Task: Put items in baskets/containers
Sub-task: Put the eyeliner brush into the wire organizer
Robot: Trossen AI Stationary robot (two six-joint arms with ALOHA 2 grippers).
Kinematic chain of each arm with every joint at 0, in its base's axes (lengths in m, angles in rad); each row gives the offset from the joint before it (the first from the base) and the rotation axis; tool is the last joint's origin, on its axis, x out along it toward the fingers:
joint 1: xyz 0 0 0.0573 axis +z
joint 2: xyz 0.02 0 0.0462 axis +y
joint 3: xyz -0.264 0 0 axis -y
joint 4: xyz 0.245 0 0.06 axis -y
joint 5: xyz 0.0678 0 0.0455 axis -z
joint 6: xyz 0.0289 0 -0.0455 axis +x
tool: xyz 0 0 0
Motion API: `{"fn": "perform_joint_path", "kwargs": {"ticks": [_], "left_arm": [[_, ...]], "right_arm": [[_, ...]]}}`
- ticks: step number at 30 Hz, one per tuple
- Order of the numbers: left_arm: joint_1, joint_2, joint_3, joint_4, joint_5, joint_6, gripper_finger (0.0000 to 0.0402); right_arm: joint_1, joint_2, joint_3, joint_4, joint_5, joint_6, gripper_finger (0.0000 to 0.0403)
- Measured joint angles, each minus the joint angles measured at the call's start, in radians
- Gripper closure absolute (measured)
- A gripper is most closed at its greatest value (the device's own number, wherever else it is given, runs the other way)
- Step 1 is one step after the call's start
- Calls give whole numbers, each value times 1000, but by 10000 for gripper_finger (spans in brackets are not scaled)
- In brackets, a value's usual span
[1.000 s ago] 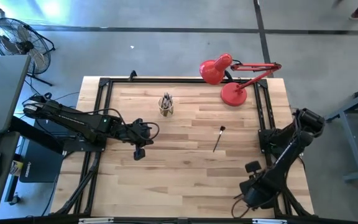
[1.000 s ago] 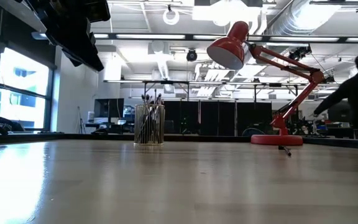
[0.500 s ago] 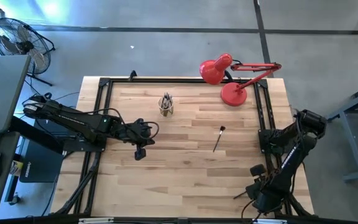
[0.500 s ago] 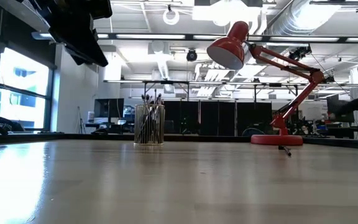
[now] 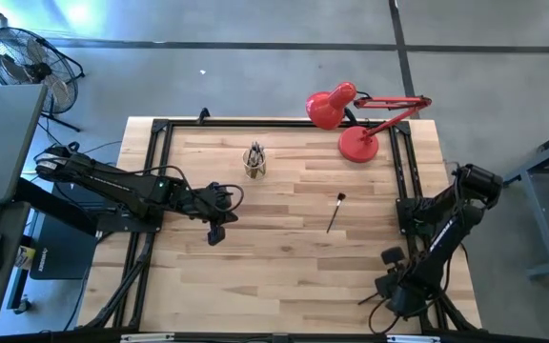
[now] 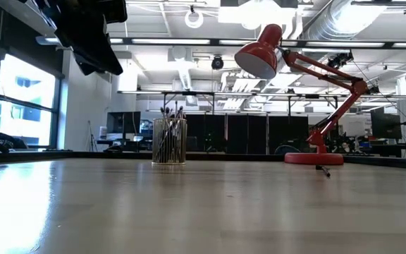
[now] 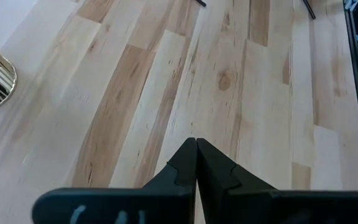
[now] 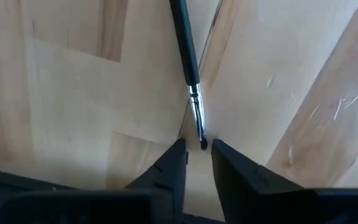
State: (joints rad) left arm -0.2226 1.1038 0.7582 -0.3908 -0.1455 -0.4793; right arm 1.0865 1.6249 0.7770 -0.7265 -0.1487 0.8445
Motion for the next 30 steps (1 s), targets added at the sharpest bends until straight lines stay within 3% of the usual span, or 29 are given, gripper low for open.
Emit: {"fn": "perform_joint_path", "kwargs": {"ticks": [5,12,30], "left_arm": [[0,0,0,0,0,0,401],[0,0,0,0,0,12,401],[0,0,0,-1,-2,91,401]], "right_arm": [[-11,0,-8,-5,-32,-40,395],[-103,3,20,-53,-77,-63,400],[-413,5,337,-352,234,-87,403]]}}
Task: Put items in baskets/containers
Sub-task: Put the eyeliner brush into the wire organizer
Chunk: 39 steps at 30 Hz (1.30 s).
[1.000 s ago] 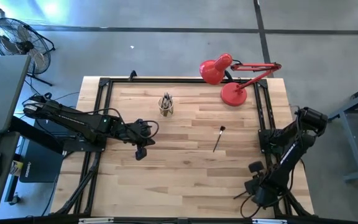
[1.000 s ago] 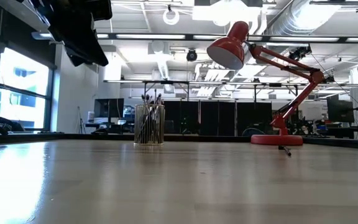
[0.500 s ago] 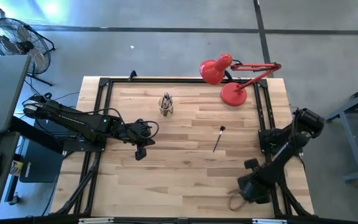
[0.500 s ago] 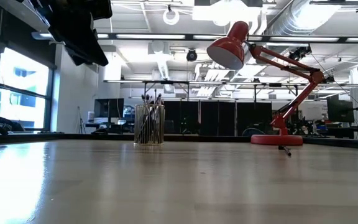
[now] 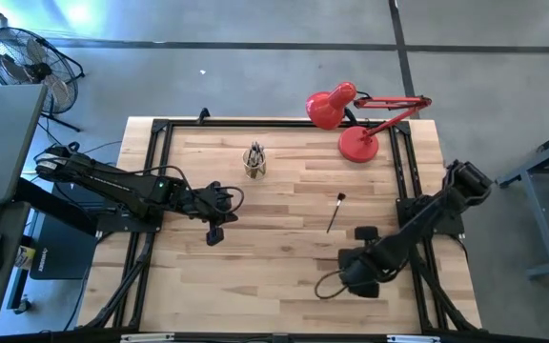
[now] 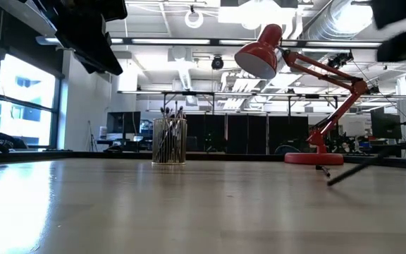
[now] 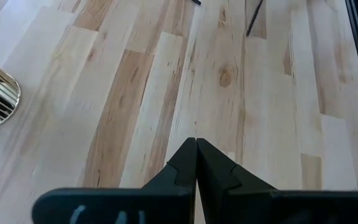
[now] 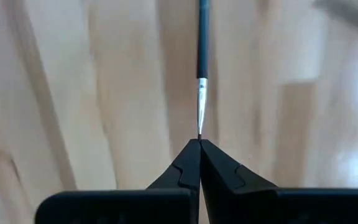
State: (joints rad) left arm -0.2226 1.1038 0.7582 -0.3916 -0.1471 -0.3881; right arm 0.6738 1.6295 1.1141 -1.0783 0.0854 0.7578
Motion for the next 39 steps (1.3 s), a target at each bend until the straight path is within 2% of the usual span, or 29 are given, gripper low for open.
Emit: {"fn": "perform_joint_path", "kwargs": {"ticks": [10,14,22,29,34,39], "left_arm": [[0,0,0,0,-10,2,401],[0,0,0,0,-76,-3,400],[0,0,-1,0,-99,-5,400],[0,0,-1,0,-98,-5,400],[0,0,-1,0,-92,-7,400],[0,0,-1,-6,-70,-7,400]], "right_arm": [[-168,-1,141,-41,122,-26,403],[-231,-1,179,-39,143,-26,403],[-330,-1,263,-31,154,-27,403],[-392,-2,325,5,159,-130,403],[-436,-2,333,57,159,-188,403],[-468,-2,322,68,151,-144,403]]}}
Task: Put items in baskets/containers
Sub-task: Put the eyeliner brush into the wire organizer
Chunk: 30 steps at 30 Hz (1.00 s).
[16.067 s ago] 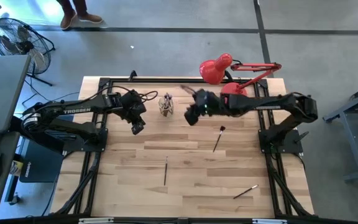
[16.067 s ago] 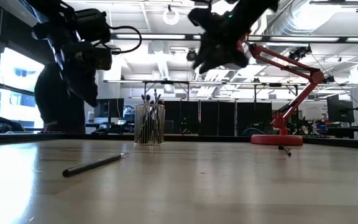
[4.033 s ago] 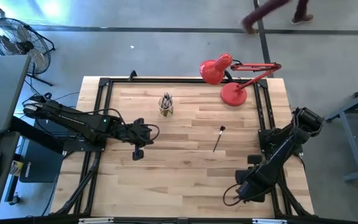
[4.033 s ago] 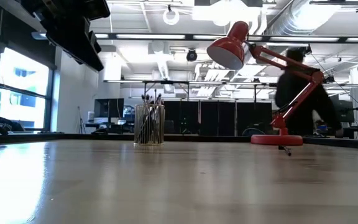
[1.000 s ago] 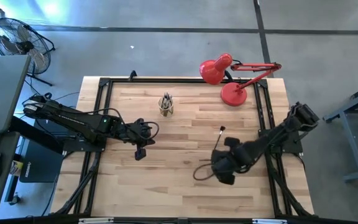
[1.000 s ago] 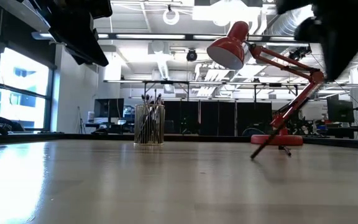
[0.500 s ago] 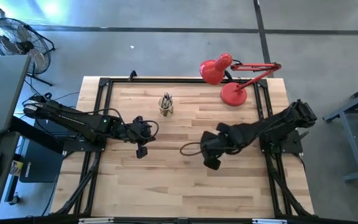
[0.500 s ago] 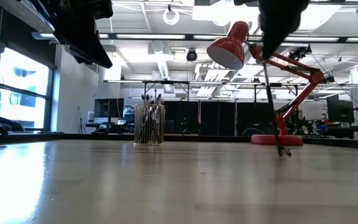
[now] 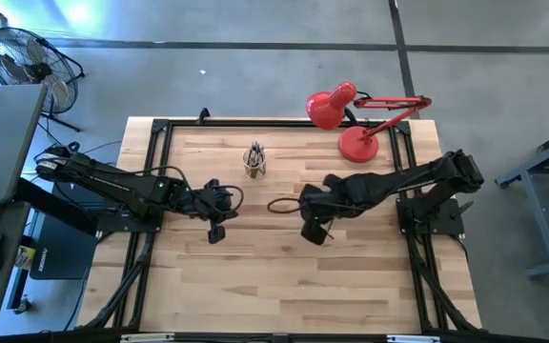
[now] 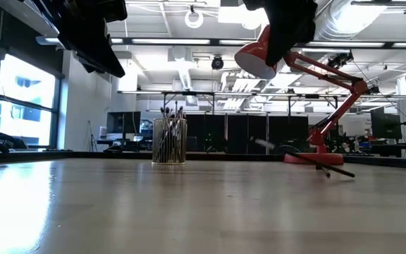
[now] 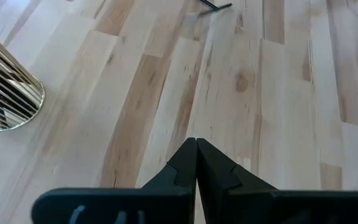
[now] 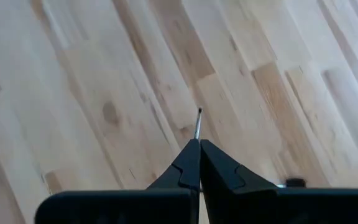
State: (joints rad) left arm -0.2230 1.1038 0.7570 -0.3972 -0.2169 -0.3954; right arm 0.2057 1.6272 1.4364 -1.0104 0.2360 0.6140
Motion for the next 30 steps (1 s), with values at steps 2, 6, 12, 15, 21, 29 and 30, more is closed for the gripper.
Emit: {"fn": "perform_joint_path", "kwargs": {"ticks": [2,6,12,15,21,29,30], "left_arm": [[0,0,0,-2,0,0,400],[0,0,0,-2,0,0,400],[0,0,0,-1,-2,0,400],[0,0,0,-1,-3,0,400],[0,0,0,-1,-4,0,400],[0,0,0,0,-5,0,400],[0,0,0,0,-6,0,400]], "right_arm": [[-9,0,-9,9,0,60,403],[-25,4,-55,74,7,182,397],[-35,9,-181,206,8,167,357],[-45,9,-243,259,-6,164,331],[-83,9,-345,429,-30,133,301],[-117,21,-326,477,-47,100,310],[-121,32,-311,477,-48,91,314]]}}
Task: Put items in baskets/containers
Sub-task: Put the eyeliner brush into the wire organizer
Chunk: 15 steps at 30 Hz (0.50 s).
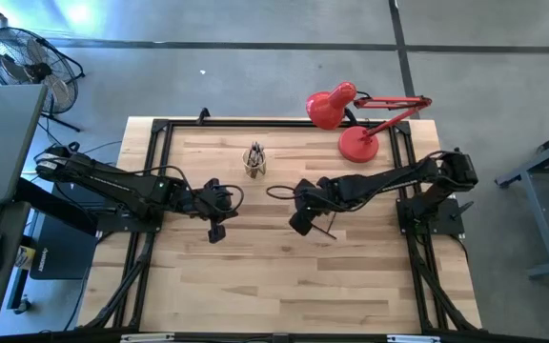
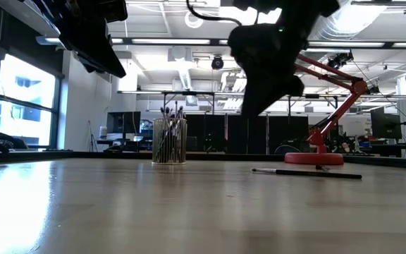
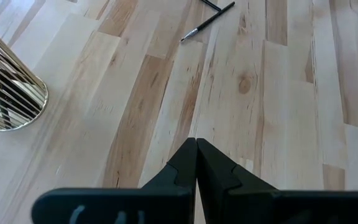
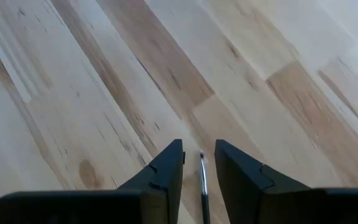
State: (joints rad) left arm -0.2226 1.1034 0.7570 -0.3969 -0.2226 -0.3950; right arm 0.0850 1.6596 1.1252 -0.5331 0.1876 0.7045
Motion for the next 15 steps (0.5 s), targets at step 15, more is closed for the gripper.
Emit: {"fn": "perform_joint_path", "kwargs": {"ticks": [15], "left_arm": [[0,0,0,0,-25,-7,400]], "right_arm": [[-57,248,229,-275,-126,-33,286]]}}
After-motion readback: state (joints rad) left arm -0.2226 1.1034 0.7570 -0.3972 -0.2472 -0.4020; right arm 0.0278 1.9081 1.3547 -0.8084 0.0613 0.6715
